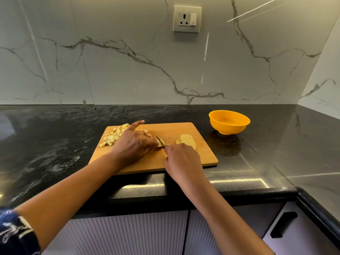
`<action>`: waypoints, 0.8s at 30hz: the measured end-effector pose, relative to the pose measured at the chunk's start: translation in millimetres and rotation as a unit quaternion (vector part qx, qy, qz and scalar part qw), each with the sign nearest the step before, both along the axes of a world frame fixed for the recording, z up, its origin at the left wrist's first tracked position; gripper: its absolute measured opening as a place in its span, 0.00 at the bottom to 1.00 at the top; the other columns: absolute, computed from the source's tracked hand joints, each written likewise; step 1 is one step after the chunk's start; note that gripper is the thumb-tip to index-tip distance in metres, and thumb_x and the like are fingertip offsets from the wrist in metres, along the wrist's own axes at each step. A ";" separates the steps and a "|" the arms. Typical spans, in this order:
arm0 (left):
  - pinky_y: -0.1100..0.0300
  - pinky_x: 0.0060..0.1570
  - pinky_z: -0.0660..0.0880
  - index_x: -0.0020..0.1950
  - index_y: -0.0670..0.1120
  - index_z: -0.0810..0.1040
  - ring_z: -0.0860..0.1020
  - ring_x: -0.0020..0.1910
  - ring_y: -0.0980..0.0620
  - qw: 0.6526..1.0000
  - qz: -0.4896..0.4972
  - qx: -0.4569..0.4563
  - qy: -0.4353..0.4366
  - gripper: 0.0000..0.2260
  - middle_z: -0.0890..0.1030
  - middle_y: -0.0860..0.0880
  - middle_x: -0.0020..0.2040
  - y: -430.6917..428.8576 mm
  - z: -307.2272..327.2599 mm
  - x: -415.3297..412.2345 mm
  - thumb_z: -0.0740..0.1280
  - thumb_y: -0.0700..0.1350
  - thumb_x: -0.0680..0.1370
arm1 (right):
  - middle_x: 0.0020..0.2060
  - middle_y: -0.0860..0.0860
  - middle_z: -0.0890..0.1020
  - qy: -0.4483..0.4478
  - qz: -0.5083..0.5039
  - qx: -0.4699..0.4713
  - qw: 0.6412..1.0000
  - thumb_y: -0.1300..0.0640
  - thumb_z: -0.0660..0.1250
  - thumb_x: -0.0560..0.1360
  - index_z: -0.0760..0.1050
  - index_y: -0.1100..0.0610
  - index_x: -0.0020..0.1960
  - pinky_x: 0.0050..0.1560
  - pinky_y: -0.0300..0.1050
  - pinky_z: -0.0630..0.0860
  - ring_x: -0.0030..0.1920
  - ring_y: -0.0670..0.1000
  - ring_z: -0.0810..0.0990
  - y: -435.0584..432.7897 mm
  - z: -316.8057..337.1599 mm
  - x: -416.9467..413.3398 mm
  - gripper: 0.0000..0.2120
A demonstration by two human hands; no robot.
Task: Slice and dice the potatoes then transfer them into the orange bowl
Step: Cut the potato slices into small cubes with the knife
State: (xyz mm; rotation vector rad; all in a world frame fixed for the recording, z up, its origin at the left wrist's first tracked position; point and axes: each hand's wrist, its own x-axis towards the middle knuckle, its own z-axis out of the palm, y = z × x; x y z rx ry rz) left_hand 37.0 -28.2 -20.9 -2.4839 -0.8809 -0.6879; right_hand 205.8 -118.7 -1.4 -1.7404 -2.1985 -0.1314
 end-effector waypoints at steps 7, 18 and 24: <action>0.46 0.66 0.61 0.49 0.51 0.84 0.83 0.45 0.53 1.000 -0.009 0.012 0.003 0.08 0.85 0.51 0.43 3.2 0.0 -2.2 0.73 0.44 0.71 | 0.47 0.51 0.80 -0.011 0.019 0.004 1.000 0.58 0.57 0.81 0.74 0.53 0.62 0.38 0.42 0.70 0.46 0.51 0.78 -24.3 -8.1 13.1 0.12; 0.56 0.38 0.82 0.53 0.49 0.83 0.84 0.41 0.52 0.998 -0.033 -0.047 -0.037 0.10 0.85 0.50 0.46 -1.3 -2.8 -5.8 0.72 0.42 0.73 | 0.56 0.48 0.81 0.065 0.006 0.030 0.997 0.52 0.58 0.81 0.69 0.50 0.70 0.47 0.42 0.75 0.52 0.49 0.79 -22.5 1.2 13.3 0.18; 0.54 0.38 0.82 0.55 0.50 0.82 0.83 0.42 0.51 0.997 -0.031 -0.059 -0.041 0.11 0.85 0.50 0.47 -0.6 -3.8 -5.4 0.71 0.42 0.74 | 0.54 0.48 0.81 0.065 0.022 0.031 0.997 0.53 0.58 0.81 0.70 0.51 0.69 0.48 0.42 0.76 0.52 0.49 0.79 -21.0 -1.3 4.6 0.17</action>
